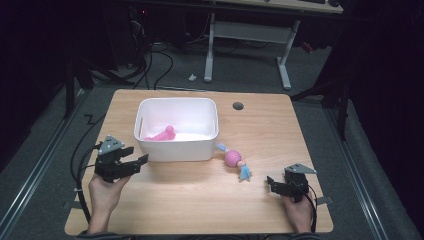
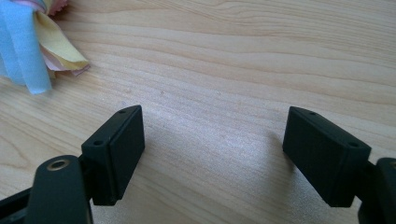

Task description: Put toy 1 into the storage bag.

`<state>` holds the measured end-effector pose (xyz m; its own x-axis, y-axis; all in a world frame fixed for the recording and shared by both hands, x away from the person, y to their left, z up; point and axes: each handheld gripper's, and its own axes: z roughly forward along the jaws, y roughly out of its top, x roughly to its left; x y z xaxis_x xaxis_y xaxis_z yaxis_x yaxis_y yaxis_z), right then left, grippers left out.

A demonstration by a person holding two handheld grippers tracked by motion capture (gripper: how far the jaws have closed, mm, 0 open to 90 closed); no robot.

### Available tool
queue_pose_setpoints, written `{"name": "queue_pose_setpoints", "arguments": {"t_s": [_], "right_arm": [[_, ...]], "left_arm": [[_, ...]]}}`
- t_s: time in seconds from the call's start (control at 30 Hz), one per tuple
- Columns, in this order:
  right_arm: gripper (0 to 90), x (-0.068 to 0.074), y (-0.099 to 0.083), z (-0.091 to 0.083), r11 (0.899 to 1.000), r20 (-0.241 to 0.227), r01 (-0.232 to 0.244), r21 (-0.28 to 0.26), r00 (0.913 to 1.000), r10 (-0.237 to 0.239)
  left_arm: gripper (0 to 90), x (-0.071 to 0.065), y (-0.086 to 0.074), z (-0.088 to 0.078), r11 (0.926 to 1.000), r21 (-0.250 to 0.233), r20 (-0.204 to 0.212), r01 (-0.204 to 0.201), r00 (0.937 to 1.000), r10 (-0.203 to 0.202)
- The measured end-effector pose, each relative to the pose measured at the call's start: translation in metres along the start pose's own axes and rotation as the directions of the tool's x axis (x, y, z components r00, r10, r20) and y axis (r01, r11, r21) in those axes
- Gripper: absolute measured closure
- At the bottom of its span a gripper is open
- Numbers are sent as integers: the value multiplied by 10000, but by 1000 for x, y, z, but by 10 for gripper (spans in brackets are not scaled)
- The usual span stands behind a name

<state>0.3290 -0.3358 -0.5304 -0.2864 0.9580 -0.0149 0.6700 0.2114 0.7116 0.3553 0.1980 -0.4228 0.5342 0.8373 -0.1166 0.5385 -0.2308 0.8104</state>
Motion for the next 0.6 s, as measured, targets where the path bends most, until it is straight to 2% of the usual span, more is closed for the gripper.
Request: {"name": "queue_pose_setpoints", "arguments": {"t_s": [0.23, 0.4, 0.6], "right_arm": [[208, 0, 0, 0, 10000, -3, 33, -4, 10000, -33], [208, 0, 0, 0, 10000, -6, 26, -3, 10000, -26], [208, 0, 0, 0, 10000, -13, 35, -7, 10000, -35]], "left_arm": [[381, -4, -10, 13, 9993, 371, 81, 63, 9999, -66], [381, -8, -13, 19, 9991, 423, 132, 84, 9999, -89], [379, -14, -20, 32, 9968, 804, 189, 42, 9998, -57]]}}
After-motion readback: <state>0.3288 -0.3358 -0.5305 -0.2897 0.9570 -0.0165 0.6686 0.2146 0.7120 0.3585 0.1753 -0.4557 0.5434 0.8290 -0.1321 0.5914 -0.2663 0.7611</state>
